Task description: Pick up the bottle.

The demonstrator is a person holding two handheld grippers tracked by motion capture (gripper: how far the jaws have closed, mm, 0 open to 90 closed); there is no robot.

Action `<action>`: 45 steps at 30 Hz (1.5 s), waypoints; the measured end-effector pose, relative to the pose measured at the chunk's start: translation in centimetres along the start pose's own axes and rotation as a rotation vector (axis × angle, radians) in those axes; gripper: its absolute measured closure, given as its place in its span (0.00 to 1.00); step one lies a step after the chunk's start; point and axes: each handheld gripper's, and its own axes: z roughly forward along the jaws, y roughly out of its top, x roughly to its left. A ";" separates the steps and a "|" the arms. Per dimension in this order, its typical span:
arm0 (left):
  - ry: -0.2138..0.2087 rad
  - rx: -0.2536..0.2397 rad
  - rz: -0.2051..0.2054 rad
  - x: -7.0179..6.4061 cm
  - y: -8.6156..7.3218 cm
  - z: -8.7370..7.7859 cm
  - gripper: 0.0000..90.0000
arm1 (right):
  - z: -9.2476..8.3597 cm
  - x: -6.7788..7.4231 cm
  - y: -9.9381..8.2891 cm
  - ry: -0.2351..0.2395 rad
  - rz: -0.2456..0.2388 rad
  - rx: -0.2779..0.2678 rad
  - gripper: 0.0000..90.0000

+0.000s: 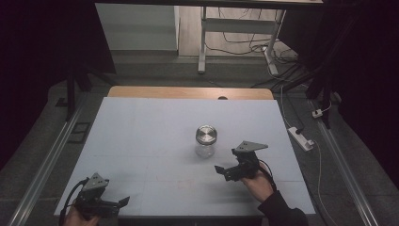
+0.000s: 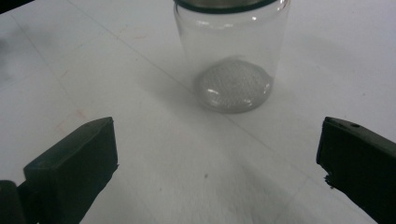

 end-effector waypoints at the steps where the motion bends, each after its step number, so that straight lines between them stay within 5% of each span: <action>1: 0.000 0.000 -0.001 0.0 0.0 0.0 0.00 | 0.2 0.0 0.2 -0.004 -0.002 0.000 0.00; 6: -0.004 0.000 -0.005 0.0 0.0 0.0 0.00 | 1.7 -0.1 1.2 -0.035 -0.013 0.003 0.00; 29: -0.013 0.004 -0.005 0.1 0.0 0.0 0.00 | 6.9 -0.7 3.8 -0.025 -0.084 0.030 0.00; 40: -0.014 0.005 -0.003 0.1 0.0 0.1 0.00 | 7.9 -0.8 4.4 -0.026 -0.093 0.007 0.00; 45: -0.015 0.010 -0.002 0.1 0.0 0.1 0.00 | 7.7 -1.0 4.5 -0.026 -0.097 -0.030 0.15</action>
